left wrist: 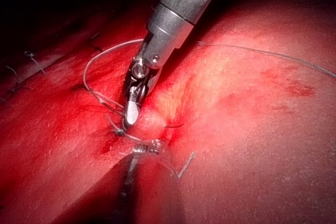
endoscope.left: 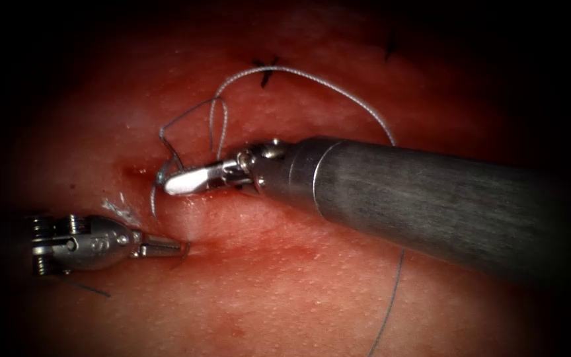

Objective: Wound Closure

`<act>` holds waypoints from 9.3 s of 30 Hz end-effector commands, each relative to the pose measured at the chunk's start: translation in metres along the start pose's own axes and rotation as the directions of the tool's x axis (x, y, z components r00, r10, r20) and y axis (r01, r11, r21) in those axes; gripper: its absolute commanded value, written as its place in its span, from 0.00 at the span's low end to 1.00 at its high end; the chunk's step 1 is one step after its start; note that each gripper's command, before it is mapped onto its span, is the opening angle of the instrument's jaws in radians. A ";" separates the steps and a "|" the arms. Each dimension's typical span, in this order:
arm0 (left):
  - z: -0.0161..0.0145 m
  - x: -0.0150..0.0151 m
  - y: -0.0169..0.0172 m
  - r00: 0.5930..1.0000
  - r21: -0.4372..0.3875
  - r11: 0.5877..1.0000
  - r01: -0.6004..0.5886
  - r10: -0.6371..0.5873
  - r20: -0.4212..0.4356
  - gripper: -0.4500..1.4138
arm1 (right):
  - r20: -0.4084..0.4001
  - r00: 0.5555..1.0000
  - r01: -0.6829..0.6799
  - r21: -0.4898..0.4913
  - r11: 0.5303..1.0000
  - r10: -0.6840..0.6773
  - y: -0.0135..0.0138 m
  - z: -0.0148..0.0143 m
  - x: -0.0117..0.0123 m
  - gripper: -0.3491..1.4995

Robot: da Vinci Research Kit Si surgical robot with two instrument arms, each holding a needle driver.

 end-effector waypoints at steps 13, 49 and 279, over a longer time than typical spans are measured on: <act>-0.0008 0.0025 -0.0007 0.931 0.161 0.967 -0.199 0.238 -0.276 0.23 | -0.115 0.909 0.374 -0.199 0.906 -0.401 -0.0096 -0.0091 0.0044 0.79; 0.0012 0.0047 -0.0038 0.823 -0.323 0.930 0.178 -0.321 -0.469 0.00 | -0.083 0.902 0.406 -0.168 0.899 -0.423 -0.0087 -0.0079 0.0013 0.28; -0.0181 0.0050 -0.0052 0.819 0.348 0.912 0.218 0.023 -0.573 0.00 | 0.608 0.269 0.906 -0.422 -0.018 -0.747 -0.0237 0.0119 -0.0177 0.65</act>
